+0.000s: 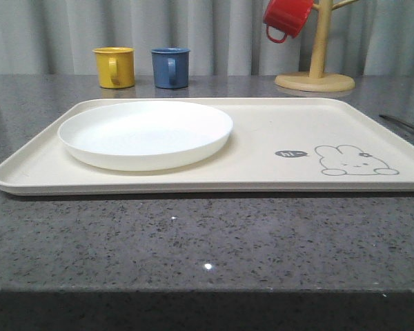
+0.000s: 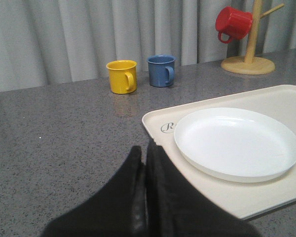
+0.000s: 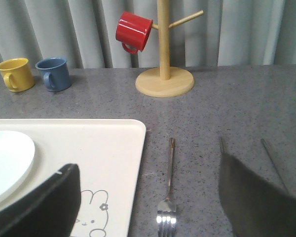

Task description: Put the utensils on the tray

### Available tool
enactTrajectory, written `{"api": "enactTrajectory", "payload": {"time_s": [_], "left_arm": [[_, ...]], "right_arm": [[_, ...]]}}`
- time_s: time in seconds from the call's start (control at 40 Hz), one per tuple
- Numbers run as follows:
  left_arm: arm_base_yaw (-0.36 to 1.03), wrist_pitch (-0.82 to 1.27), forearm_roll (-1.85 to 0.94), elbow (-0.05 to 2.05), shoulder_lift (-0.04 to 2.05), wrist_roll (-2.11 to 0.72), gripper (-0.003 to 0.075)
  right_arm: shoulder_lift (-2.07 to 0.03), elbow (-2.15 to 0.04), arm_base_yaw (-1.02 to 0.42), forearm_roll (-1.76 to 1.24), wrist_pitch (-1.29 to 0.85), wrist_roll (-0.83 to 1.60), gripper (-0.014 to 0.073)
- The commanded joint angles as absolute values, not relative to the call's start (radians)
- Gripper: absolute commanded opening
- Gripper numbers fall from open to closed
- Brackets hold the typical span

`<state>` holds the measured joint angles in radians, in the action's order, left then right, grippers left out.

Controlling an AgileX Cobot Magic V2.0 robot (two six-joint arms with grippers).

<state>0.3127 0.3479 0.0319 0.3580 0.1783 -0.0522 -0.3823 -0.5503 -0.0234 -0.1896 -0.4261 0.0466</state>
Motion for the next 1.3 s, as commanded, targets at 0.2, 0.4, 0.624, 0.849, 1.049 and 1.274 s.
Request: {"api": "enactTrajectory", "payload": {"time_s": [0.2, 0.4, 0.624, 0.849, 1.049, 1.274], "left_arm": [[0.313, 0.264, 0.025, 0.383, 0.187, -0.042, -0.0018], [0.313, 0.264, 0.025, 0.383, 0.187, -0.042, -0.0018], [0.313, 0.264, 0.025, 0.383, 0.187, -0.042, -0.0018], [0.313, 0.264, 0.025, 0.383, 0.187, -0.042, -0.0018], [0.313, 0.264, 0.025, 0.383, 0.187, -0.042, -0.0018], [0.313, 0.264, 0.025, 0.383, 0.187, -0.042, -0.0018]], "right_arm": [[-0.397, -0.583, -0.017, -0.196, -0.340, 0.053, 0.0598], [-0.401, -0.583, -0.017, -0.197, -0.347, 0.053, 0.0584], [-0.558, -0.685, -0.017, -0.118, -0.464, 0.053, 0.0370], [-0.868, -0.928, -0.017, -0.100, -0.704, 0.053, 0.0402], [-1.146, -1.122, -0.017, -0.103, -0.892, 0.053, 0.0402], [-1.377, -1.238, -0.017, -0.098, -0.961, 0.011, 0.0402]]}}
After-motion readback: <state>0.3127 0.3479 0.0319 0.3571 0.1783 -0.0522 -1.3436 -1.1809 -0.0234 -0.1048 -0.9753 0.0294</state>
